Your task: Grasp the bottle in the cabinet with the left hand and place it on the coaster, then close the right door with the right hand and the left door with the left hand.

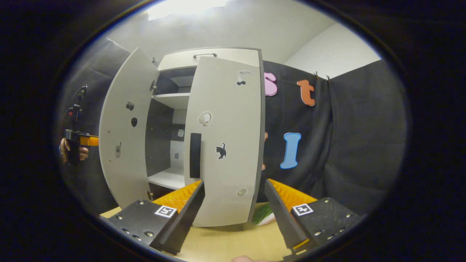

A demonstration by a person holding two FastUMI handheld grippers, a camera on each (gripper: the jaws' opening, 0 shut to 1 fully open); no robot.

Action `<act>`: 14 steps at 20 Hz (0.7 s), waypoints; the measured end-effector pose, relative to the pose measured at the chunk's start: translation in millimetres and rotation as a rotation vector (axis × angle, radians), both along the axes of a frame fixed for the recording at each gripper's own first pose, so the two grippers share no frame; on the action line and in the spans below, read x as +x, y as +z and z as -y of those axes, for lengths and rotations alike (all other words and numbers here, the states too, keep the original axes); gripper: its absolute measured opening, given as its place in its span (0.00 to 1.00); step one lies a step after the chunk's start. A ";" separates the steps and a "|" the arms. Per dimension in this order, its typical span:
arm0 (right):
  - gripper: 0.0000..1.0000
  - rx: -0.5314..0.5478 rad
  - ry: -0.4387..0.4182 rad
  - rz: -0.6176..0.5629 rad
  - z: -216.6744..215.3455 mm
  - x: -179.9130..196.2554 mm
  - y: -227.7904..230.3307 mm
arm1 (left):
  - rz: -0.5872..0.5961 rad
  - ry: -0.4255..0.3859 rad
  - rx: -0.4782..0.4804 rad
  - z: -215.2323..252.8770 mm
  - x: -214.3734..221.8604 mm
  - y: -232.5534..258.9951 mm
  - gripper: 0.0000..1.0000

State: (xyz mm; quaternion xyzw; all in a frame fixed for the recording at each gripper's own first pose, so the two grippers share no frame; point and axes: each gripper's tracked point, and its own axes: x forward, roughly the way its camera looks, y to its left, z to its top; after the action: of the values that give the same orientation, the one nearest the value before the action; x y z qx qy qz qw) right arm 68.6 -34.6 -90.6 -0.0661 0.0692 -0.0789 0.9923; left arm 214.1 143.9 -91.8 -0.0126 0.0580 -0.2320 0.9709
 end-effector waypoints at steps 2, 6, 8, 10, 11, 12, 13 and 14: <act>1.00 0.002 -0.009 -0.007 0.9 4.9 -3.0 | -0.009 0.011 -0.028 5.3 -1.4 -0.2 0.94; 1.00 0.003 0.000 -0.017 1.5 18.8 -6.7 | -0.003 0.053 -0.014 10.0 -1.7 -1.2 0.86; 1.00 0.004 0.000 -0.020 -1.5 18.9 -6.9 | 0.005 0.084 0.014 7.4 0.6 -3.9 0.90; 1.00 0.007 0.008 -0.021 -3.1 21.8 -8.0 | 0.013 0.086 0.014 9.0 0.7 -3.0 0.90; 1.00 0.007 0.011 -0.022 -4.6 21.8 -7.9 | 0.013 0.087 0.013 8.8 0.5 -3.3 0.90; 1.00 0.006 0.015 -0.025 -5.2 23.4 -8.0 | 0.011 0.090 0.009 9.2 0.2 -3.4 0.90; 1.00 0.004 0.017 -0.026 -6.8 22.0 -8.6 | 0.008 0.090 0.007 10.1 0.0 -4.3 0.90; 1.00 0.004 0.019 -0.027 -7.3 22.5 -8.4 | 0.010 0.090 0.004 11.0 0.2 -3.3 0.86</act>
State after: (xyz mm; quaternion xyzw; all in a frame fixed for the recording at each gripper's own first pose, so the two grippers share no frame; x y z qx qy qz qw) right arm 91.1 -27.3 -99.0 -0.0659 0.0820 -0.0685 0.9921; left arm 214.3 132.8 -95.1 -0.0123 0.0529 -0.1879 0.9807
